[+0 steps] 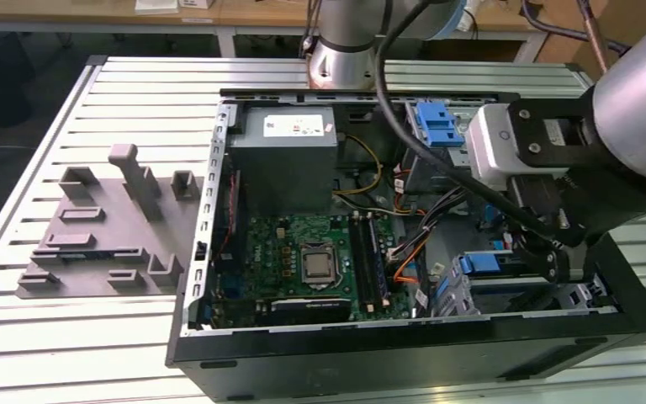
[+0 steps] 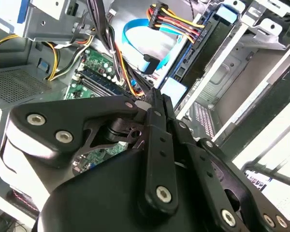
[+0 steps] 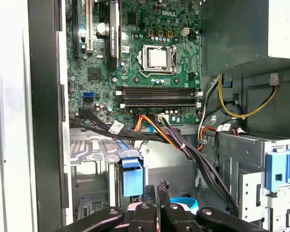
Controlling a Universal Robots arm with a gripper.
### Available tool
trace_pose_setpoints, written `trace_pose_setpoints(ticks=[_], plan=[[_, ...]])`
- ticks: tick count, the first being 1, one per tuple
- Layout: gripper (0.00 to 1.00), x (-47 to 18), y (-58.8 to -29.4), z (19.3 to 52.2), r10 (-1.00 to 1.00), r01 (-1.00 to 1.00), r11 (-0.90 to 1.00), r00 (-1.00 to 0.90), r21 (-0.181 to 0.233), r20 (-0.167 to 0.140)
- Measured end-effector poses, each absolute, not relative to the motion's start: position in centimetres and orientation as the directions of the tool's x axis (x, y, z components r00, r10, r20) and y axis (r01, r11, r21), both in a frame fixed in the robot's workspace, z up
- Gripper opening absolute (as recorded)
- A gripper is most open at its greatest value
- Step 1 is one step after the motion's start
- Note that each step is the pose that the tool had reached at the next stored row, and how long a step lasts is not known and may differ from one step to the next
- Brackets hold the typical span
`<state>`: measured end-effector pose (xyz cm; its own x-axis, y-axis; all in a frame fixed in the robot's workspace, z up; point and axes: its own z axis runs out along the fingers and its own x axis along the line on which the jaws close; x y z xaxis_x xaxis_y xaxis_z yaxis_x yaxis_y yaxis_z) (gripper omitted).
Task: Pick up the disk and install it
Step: 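Insert the second disk wire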
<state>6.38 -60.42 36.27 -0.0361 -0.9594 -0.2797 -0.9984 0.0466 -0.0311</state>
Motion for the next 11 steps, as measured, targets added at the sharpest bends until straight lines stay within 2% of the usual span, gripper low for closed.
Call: trace_pose_setpoints(ticks=[11], plan=[[0.16,6.4,-60.4,37.6,-0.959,-0.998,0.047,-0.036,-0.031,-0.28]])
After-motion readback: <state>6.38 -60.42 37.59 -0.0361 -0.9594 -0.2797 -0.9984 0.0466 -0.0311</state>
